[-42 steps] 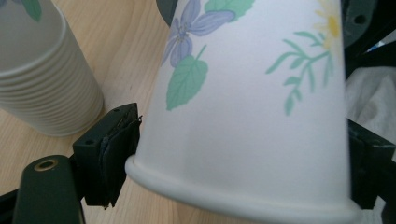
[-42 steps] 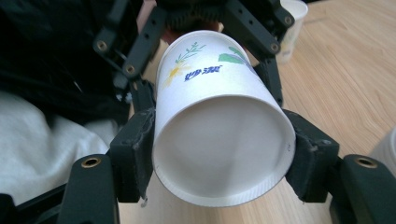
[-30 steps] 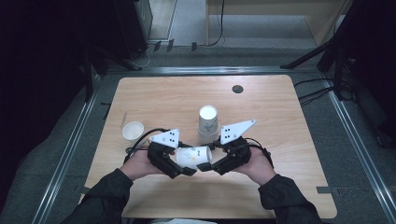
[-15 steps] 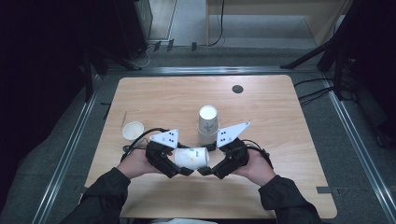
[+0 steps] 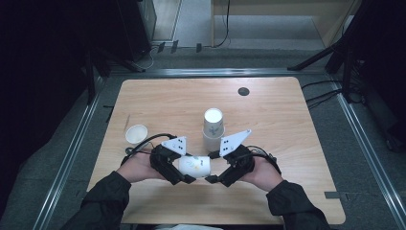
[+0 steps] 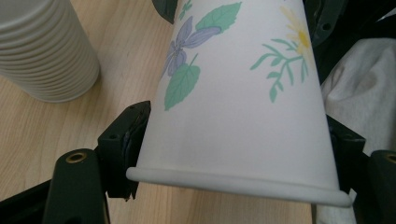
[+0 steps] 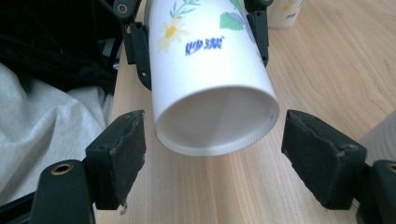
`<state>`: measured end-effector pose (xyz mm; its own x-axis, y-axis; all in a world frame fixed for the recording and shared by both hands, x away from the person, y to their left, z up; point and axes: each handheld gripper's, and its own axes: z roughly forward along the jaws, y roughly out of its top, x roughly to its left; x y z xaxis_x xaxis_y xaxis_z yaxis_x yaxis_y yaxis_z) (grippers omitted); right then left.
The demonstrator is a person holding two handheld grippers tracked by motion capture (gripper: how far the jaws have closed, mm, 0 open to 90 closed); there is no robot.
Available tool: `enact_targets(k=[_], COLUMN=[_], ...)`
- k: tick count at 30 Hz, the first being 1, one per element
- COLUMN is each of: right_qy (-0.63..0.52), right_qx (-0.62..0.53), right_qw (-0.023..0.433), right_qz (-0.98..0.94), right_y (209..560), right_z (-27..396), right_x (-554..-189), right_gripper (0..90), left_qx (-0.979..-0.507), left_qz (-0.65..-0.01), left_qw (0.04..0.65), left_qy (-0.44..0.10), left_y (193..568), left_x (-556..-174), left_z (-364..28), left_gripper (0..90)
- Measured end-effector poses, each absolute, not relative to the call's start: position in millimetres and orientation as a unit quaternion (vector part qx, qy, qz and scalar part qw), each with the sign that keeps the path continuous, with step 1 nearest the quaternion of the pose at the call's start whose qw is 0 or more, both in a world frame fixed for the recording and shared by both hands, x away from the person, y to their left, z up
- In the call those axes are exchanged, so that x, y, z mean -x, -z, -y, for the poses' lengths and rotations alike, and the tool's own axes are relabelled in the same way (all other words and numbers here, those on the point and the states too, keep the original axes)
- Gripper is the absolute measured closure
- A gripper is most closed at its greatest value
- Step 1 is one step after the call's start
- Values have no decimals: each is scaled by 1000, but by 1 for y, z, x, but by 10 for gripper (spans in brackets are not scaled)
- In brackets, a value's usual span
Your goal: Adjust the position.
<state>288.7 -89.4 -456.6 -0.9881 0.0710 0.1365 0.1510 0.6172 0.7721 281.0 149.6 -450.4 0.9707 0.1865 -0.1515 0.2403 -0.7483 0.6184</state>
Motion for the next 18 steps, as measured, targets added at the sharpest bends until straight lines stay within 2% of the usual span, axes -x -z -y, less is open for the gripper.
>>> enact_targets(k=[18], right_qy=[379], right_qx=[31], right_qw=[53], right_qz=[923], right_y=[480], right_z=[68], right_x=[-285], right_gripper=[239], left_qx=[-960], left_qz=[-112], left_qw=[255], left_qy=[40], left_y=[464], left_x=[-277], left_z=[-130], left_gripper=[250])
